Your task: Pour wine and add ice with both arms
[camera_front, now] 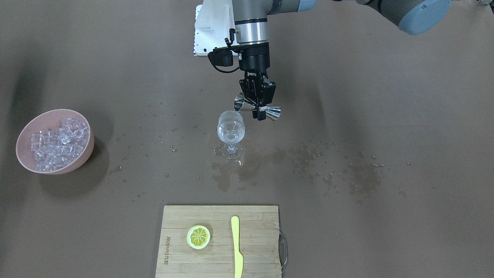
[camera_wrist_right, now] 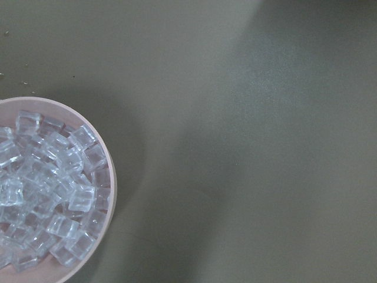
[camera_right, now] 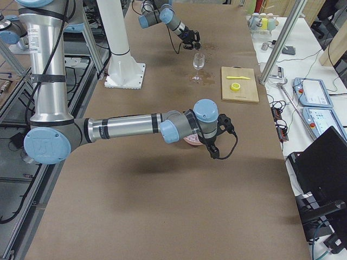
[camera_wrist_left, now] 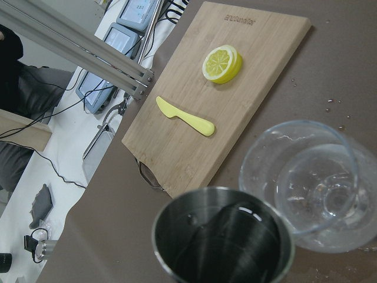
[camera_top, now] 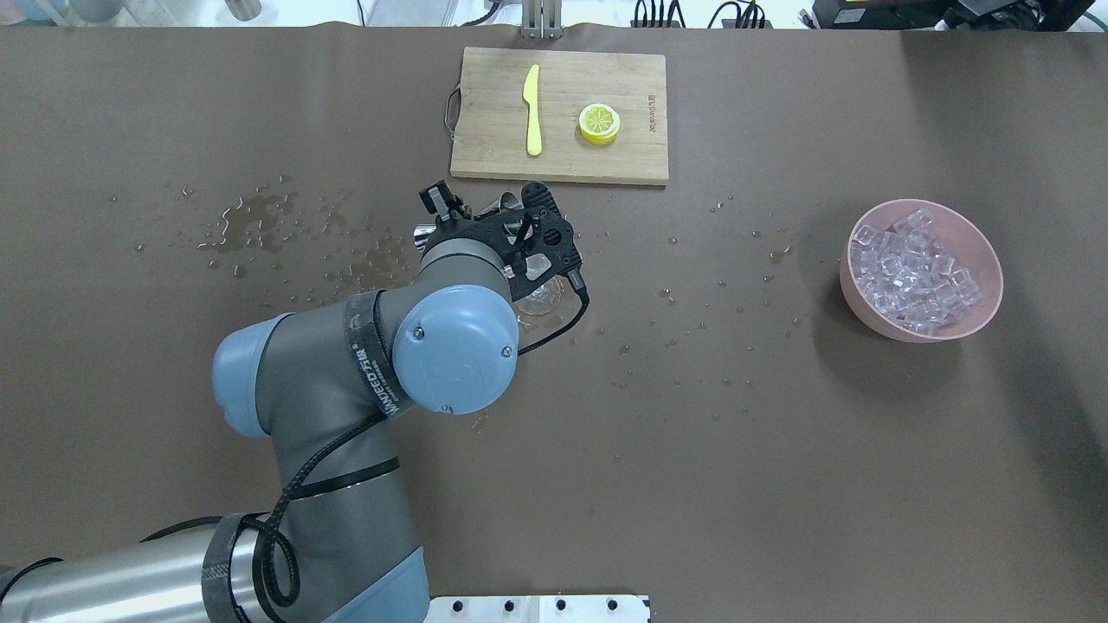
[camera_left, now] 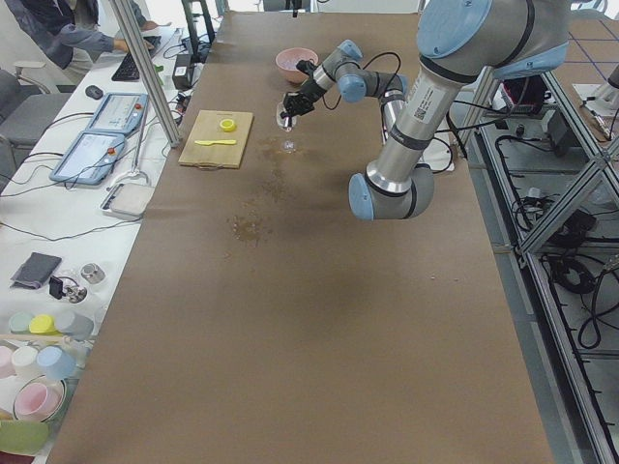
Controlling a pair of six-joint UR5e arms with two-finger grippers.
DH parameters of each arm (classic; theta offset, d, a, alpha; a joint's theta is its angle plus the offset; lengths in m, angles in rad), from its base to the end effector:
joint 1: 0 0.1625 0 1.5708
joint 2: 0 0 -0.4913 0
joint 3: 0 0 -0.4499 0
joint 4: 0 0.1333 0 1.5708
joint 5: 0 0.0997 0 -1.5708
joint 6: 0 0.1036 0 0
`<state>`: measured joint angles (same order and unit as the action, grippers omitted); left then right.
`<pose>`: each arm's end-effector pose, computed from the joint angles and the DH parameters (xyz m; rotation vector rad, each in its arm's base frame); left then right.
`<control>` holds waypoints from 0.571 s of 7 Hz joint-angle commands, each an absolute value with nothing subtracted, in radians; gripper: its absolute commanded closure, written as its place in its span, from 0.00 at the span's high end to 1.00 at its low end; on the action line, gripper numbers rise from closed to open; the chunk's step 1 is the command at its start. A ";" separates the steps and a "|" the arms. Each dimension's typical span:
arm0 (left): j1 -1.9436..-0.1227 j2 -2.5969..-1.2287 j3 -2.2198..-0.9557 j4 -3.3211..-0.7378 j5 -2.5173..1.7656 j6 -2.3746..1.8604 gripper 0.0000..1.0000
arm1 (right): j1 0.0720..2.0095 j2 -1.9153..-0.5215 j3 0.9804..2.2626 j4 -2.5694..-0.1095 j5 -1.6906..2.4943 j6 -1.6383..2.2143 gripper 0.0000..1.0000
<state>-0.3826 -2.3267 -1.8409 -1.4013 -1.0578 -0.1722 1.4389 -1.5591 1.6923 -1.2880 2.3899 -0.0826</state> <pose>0.5840 -0.4335 0.1190 0.9741 0.1559 0.7154 -0.0180 -0.5741 0.6184 0.3742 -0.8204 -0.3701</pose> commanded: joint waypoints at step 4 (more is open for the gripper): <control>-0.402 -2.350 -1.804 -1.365 -1.057 0.043 0.00 | 1.439 -1.557 1.689 -1.287 2.390 -0.083 1.00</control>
